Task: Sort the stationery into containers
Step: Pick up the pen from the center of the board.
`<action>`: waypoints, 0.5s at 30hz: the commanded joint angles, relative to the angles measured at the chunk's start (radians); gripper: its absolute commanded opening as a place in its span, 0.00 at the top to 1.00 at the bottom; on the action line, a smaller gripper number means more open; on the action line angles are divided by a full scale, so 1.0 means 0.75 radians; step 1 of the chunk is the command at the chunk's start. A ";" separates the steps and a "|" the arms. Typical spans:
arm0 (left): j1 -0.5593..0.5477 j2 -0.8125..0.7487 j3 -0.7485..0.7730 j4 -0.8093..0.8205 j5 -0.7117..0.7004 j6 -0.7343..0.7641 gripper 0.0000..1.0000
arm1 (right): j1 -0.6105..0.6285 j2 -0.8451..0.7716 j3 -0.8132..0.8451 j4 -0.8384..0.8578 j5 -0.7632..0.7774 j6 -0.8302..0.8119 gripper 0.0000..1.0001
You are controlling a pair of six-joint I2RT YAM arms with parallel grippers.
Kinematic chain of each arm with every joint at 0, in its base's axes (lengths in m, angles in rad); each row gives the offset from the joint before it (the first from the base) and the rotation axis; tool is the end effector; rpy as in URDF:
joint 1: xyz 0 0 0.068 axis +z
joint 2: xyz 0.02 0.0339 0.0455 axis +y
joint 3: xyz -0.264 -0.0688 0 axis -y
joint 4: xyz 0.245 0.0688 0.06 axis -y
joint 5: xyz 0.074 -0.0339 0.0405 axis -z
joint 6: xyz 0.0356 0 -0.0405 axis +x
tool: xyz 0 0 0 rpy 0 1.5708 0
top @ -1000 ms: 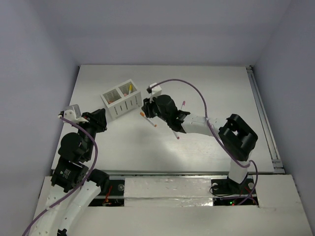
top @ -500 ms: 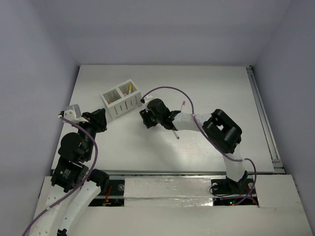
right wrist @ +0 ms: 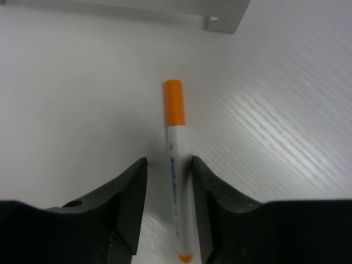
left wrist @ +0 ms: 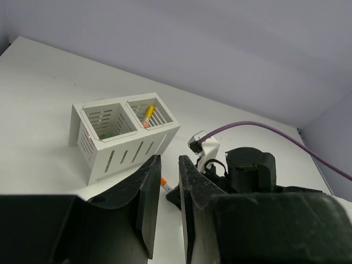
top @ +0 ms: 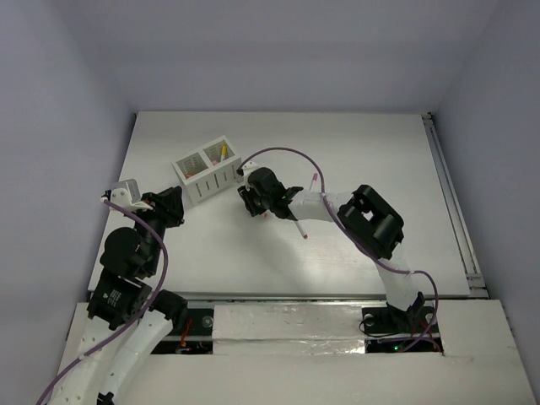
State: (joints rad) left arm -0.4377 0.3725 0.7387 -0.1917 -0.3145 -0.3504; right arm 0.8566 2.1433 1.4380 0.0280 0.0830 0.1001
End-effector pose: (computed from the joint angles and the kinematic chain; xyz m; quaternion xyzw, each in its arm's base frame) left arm 0.0840 -0.0272 0.3721 -0.0921 0.6395 -0.1975 0.7372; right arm 0.3126 0.3561 0.1537 -0.3161 0.8440 0.1655 0.4004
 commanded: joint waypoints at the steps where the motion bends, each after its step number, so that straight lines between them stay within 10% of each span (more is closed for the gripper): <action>1: -0.007 0.013 0.015 0.053 -0.004 0.019 0.83 | -0.005 0.042 0.050 -0.027 0.028 -0.007 0.66; 7: -0.007 0.009 0.013 0.051 -0.008 0.019 0.83 | -0.005 0.018 0.018 -0.033 0.065 0.012 0.98; 15: -0.007 0.004 0.013 0.051 -0.004 0.015 0.83 | -0.005 -0.311 -0.197 0.155 -0.002 0.098 1.00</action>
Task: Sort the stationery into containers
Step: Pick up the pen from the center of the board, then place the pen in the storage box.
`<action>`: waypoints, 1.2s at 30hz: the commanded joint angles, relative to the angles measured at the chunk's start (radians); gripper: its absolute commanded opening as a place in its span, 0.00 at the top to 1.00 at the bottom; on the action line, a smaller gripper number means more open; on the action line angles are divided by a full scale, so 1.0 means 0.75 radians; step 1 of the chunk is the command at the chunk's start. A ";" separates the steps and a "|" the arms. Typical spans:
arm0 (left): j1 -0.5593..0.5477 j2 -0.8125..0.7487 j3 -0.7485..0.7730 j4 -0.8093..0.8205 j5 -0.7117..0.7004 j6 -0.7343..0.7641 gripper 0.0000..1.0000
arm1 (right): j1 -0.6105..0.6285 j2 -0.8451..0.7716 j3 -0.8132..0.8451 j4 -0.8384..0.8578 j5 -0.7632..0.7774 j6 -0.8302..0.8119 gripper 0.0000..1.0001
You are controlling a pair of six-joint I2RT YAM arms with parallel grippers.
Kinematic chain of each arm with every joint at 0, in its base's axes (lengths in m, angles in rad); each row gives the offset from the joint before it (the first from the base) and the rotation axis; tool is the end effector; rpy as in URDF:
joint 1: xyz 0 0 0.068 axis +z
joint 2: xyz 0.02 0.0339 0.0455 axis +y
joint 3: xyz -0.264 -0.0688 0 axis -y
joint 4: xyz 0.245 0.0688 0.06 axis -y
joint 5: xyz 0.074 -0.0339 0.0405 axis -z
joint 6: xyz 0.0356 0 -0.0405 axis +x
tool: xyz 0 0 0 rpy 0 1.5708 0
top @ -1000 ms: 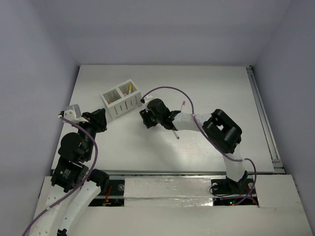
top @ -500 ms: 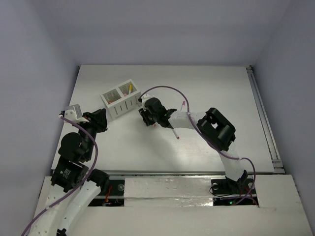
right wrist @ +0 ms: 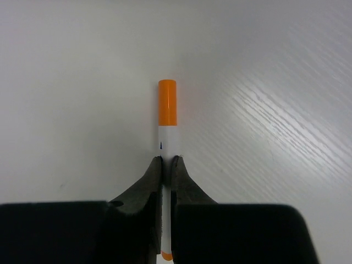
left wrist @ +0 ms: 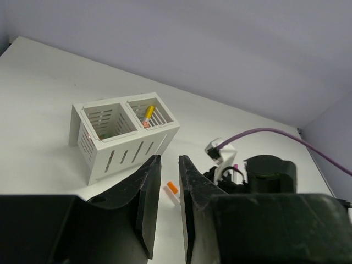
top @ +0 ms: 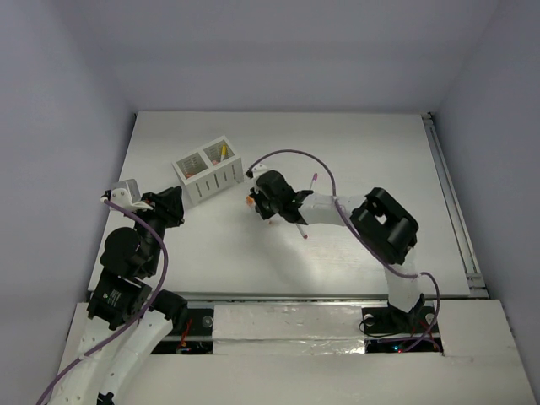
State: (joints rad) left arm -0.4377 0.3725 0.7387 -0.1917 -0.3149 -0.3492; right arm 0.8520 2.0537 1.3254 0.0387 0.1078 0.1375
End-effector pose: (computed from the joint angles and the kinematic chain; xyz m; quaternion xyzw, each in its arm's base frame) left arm 0.0840 -0.0271 0.3721 -0.0919 0.6395 -0.1970 0.7374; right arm 0.2990 0.3360 0.1594 -0.2943 0.8542 0.1593 0.3979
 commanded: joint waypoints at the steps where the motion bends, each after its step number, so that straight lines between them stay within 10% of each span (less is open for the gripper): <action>1: 0.005 0.006 0.013 0.051 -0.004 0.016 0.83 | 0.001 -0.224 -0.059 0.167 -0.049 0.060 1.00; 7: 0.005 0.006 0.013 0.053 -0.004 0.016 0.83 | 0.001 -0.315 -0.009 0.380 -0.040 0.091 1.00; 17: 0.005 0.006 0.013 0.049 -0.006 0.014 0.83 | -0.011 0.120 0.474 0.784 0.206 0.117 1.00; 25: 0.005 0.002 0.015 0.045 -0.016 0.016 0.83 | -0.011 0.419 0.934 0.746 0.259 0.101 1.00; 36: -0.007 0.006 0.017 0.045 -0.020 0.018 0.83 | -0.011 0.526 0.981 0.807 0.312 0.068 0.94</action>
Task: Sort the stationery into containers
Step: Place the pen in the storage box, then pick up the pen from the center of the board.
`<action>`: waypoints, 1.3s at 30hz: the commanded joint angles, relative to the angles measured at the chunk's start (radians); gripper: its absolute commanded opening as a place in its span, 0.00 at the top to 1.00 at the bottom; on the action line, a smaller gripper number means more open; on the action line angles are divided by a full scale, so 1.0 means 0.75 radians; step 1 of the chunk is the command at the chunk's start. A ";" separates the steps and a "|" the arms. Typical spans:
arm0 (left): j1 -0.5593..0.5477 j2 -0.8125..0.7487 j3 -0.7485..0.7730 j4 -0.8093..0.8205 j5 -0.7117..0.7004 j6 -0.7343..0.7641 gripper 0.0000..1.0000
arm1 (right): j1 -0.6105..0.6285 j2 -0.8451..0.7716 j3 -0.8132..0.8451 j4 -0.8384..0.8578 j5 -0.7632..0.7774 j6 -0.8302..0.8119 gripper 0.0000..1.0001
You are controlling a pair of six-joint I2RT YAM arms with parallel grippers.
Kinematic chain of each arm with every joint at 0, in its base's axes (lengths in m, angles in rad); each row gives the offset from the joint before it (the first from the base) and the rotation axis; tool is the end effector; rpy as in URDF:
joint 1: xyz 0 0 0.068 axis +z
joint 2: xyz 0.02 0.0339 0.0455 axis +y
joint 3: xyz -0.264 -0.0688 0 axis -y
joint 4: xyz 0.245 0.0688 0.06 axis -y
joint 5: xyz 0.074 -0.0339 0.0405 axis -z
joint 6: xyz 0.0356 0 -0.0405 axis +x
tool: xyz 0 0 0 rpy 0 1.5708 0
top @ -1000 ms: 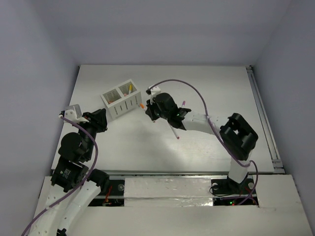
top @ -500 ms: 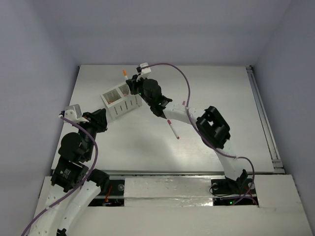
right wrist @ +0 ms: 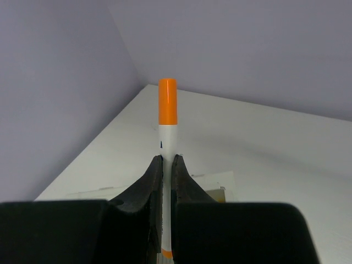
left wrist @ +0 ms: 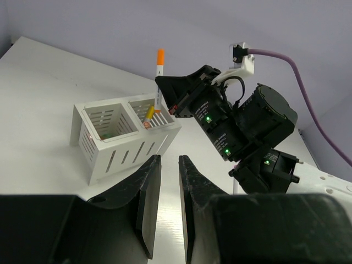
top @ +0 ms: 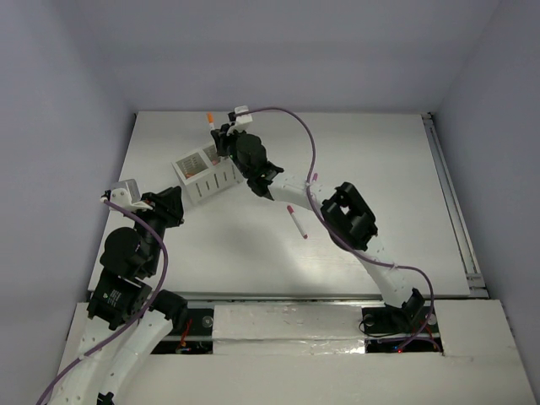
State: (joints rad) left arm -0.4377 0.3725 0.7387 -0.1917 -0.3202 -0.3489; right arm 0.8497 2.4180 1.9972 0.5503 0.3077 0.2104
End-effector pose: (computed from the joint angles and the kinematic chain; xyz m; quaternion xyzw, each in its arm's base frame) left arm 0.0840 -0.0270 0.3720 -0.0938 0.6394 -0.1952 0.7378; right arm 0.3864 0.4233 0.2569 -0.0956 0.6552 0.2881 0.6917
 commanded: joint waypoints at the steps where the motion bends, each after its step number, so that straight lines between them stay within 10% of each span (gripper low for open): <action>1: -0.007 0.006 0.015 0.045 -0.013 0.019 0.83 | -0.008 0.050 0.100 0.119 0.048 -0.041 0.94; 18: -0.007 0.013 0.015 0.051 -0.007 0.019 0.83 | -0.008 -0.084 -0.110 0.248 0.013 -0.041 0.57; 22: -0.007 0.015 0.015 0.053 -0.005 0.019 0.83 | -0.008 -0.276 -0.378 0.336 0.042 -0.019 0.64; 25: -0.007 0.009 0.015 0.055 0.000 0.019 0.83 | -0.008 -0.526 -0.733 0.334 0.091 0.016 0.93; 35: -0.020 0.004 0.013 0.057 -0.003 0.021 0.84 | -0.129 -1.042 -1.203 -0.814 -0.132 0.216 1.00; 37: -0.020 0.004 0.013 0.059 0.000 0.021 0.86 | -0.129 -1.054 -1.184 -1.009 -0.114 0.202 0.91; 39: -0.020 0.004 0.013 0.059 0.000 0.021 0.86 | -0.141 -1.036 -1.150 -1.108 -0.089 0.180 0.55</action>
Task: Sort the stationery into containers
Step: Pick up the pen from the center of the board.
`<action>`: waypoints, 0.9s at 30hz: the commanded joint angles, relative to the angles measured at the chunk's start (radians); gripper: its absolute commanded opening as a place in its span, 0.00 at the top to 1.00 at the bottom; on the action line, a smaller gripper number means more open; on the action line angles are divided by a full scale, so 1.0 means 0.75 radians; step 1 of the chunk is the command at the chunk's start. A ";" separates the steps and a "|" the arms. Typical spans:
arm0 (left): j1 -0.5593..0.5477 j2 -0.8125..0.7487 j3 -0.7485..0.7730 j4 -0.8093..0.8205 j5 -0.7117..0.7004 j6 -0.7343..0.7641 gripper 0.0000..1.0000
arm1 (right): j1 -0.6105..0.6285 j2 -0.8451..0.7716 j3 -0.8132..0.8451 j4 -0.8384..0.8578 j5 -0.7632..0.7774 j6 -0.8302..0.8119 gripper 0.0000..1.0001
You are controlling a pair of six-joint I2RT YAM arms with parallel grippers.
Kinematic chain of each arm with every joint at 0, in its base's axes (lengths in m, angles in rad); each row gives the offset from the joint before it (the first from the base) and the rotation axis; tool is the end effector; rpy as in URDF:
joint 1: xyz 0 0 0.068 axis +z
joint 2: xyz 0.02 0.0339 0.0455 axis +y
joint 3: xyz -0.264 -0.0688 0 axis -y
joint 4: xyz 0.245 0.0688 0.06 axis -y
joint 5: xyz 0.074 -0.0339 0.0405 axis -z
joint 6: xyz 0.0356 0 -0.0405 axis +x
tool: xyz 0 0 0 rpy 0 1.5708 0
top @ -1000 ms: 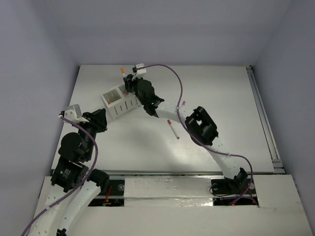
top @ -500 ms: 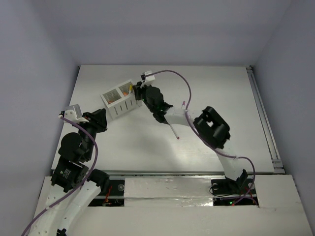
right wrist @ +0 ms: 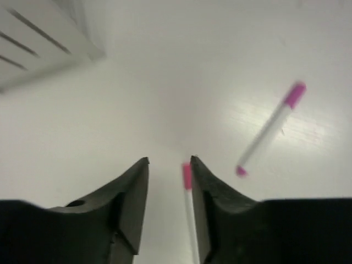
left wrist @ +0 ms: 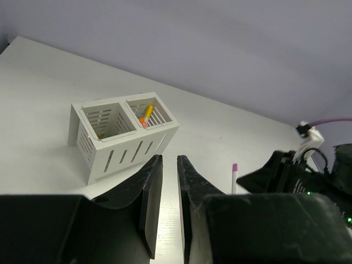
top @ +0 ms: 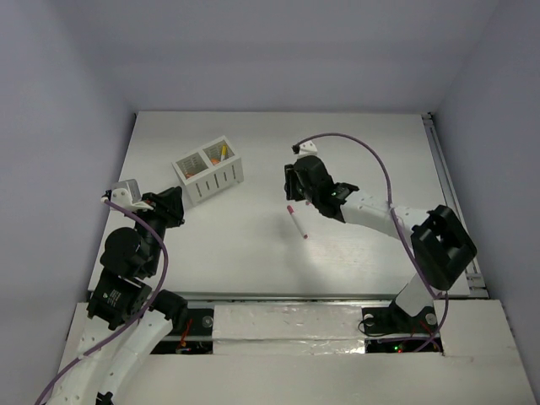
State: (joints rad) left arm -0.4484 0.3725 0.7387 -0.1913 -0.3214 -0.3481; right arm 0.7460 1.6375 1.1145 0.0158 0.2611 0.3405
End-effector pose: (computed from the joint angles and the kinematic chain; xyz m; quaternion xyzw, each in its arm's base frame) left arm 0.0837 -0.0278 0.3721 -0.0906 0.6397 -0.1985 0.7370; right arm 0.2813 0.2475 0.2539 -0.1074 0.8504 0.1638 0.4884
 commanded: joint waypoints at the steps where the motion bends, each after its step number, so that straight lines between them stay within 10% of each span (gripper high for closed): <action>1: -0.005 0.004 0.011 0.059 0.001 0.018 0.86 | -0.003 0.023 0.042 -0.420 -0.035 0.000 0.51; 16: -0.005 -0.020 0.013 0.055 -0.001 0.020 0.85 | -0.042 0.367 0.224 -0.590 -0.166 -0.098 0.55; 27: -0.005 -0.016 0.015 0.055 -0.005 0.022 0.85 | -0.042 0.333 0.218 -0.541 -0.235 -0.080 0.96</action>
State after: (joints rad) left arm -0.4484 0.3687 0.7387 -0.1913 -0.3218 -0.3477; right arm 0.7177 1.9232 1.2854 -0.4381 0.1474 0.2726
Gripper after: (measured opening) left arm 0.146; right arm 0.116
